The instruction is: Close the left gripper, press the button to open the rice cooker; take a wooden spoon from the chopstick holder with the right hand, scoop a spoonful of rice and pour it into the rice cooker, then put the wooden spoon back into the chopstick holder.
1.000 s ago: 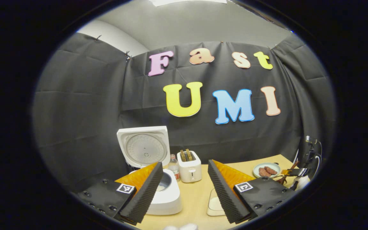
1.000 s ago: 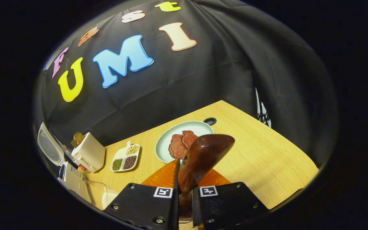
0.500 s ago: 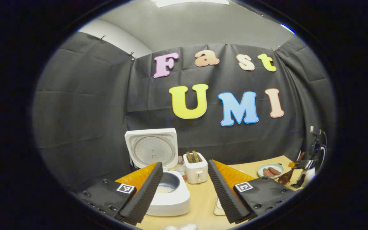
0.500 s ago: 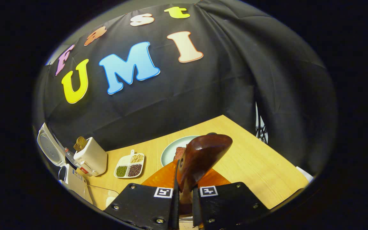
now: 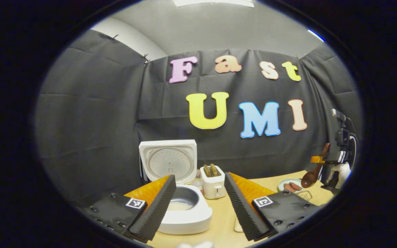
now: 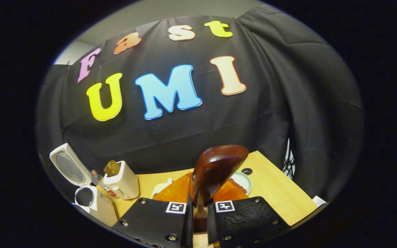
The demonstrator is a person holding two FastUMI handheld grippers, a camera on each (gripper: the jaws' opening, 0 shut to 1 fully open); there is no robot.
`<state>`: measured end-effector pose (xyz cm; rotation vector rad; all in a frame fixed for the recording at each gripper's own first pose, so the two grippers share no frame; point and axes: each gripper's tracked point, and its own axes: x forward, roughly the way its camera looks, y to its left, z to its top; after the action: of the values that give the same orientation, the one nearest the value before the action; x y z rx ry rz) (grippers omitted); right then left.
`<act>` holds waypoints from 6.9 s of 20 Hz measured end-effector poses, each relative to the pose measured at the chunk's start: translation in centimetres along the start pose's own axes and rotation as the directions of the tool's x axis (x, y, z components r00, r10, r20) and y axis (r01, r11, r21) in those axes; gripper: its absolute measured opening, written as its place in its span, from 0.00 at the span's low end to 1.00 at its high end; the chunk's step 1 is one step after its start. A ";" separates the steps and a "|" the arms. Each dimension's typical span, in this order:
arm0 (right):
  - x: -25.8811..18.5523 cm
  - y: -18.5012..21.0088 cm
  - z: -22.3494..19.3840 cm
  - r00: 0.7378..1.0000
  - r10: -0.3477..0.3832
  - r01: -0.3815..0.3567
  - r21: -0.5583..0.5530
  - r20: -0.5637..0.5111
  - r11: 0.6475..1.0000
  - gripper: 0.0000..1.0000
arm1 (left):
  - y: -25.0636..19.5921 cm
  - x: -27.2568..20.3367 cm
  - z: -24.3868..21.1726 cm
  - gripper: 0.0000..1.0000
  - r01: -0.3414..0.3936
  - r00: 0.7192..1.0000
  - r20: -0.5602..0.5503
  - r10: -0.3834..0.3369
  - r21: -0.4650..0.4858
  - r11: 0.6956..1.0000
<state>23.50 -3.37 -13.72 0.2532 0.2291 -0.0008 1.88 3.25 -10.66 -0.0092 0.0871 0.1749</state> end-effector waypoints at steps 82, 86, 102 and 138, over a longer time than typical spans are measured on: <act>1.0 9.4 -20.1 0.920 0.328 -0.039 0.781 -0.216 0.624 0.17 | 3.4 -0.1 -1.8 0.99 0.041 0.999 -0.031 -0.038 0.081 0.996; 1.1 9.9 -19.3 0.916 0.354 -0.056 0.817 -0.186 0.574 0.17 | 3.6 0.2 -1.6 0.99 0.039 0.999 -0.029 -0.037 0.081 0.996; -1.2 22.2 -10.8 0.865 0.485 -0.164 0.843 -0.127 0.513 0.16 | 8.2 -1.9 -2.2 0.99 0.011 1.000 -0.017 -0.010 0.072 0.997; -1.3 49.6 -16.1 0.837 0.520 -0.542 -0.130 -0.170 0.830 0.16 | 17.0 -4.4 -5.0 0.99 -0.191 0.981 -0.046 0.189 -0.034 0.981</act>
<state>20.06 48.57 -16.27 0.1361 0.2785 0.5948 -5.84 19.10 -15.30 -0.0425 0.1271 0.3675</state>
